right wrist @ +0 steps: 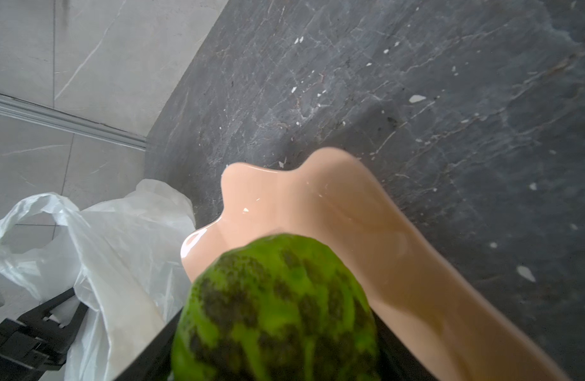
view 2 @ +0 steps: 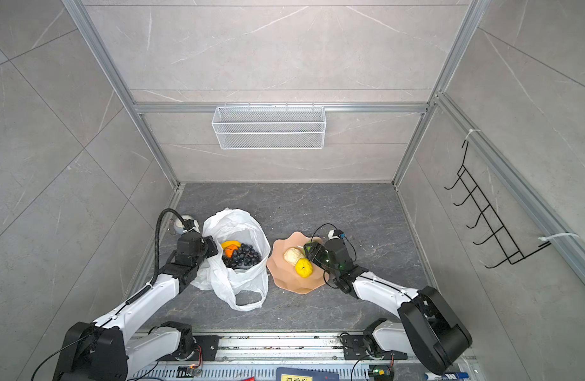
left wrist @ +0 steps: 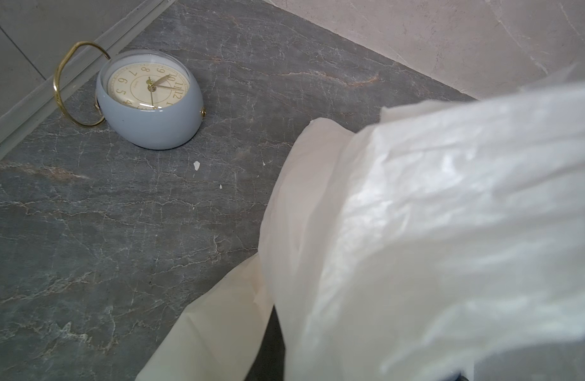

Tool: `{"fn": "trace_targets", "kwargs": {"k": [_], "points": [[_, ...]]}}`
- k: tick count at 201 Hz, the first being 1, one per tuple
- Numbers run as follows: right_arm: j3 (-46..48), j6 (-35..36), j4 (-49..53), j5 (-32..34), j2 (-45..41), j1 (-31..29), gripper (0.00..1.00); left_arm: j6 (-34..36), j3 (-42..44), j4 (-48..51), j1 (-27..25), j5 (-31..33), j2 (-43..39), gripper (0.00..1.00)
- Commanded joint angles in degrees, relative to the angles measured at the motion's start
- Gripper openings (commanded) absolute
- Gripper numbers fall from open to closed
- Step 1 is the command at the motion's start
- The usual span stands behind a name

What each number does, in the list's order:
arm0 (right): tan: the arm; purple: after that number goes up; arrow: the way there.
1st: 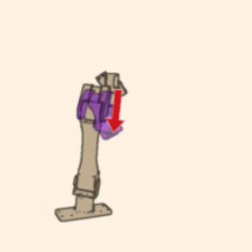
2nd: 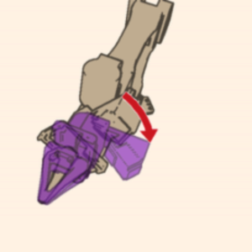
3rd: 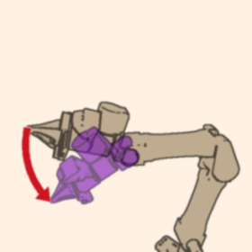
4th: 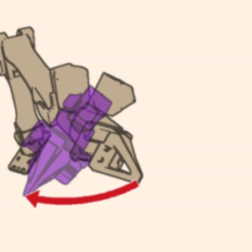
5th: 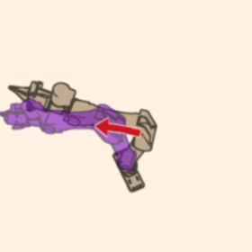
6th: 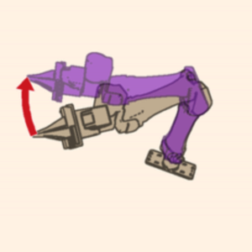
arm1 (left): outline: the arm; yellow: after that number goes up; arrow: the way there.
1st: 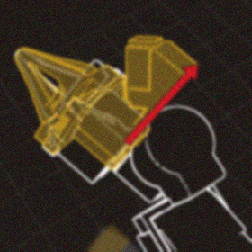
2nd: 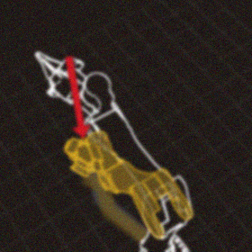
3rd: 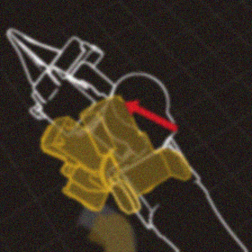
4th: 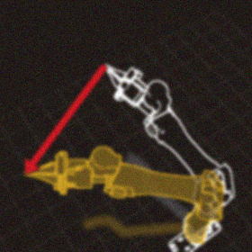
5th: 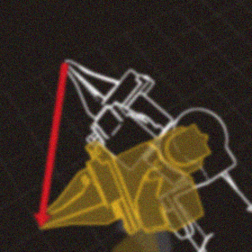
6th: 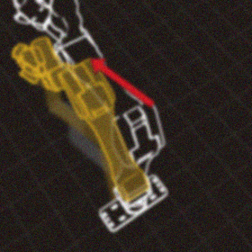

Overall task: Take the fake fruits out of the plastic bag
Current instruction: 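Lift the green fruit out and lower it into the pink bowl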

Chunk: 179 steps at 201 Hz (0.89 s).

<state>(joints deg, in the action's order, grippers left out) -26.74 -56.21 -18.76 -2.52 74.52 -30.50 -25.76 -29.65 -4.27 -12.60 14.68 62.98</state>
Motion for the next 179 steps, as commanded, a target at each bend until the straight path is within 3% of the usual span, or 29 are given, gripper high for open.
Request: {"fn": "trace_targets", "kwargs": {"k": [1, 64, 140, 179], "points": [[-2.33, -1.57, -1.08, 0.96, 2.09, -0.02, 0.70, -0.79, 0.16, -0.60, 0.30, 0.18, -1.23, 0.00], [-5.06, -4.35, -0.74, -0.08, 7.02, -1.47, 0.73, -0.87, 0.14, -0.55, 0.30, -0.04, -1.37, 0.00], [-7.54, -5.39, 6.45, 0.15, 6.02, -1.46, 0.86, -0.78, 0.23, -0.48, 0.30, -0.06, -1.86, 0.00], [-7.30, -6.55, 8.13, 0.26, 4.64, -1.41, 0.86, -0.81, 0.37, -0.46, 0.30, 0.00, -2.37, 0.00]]}}
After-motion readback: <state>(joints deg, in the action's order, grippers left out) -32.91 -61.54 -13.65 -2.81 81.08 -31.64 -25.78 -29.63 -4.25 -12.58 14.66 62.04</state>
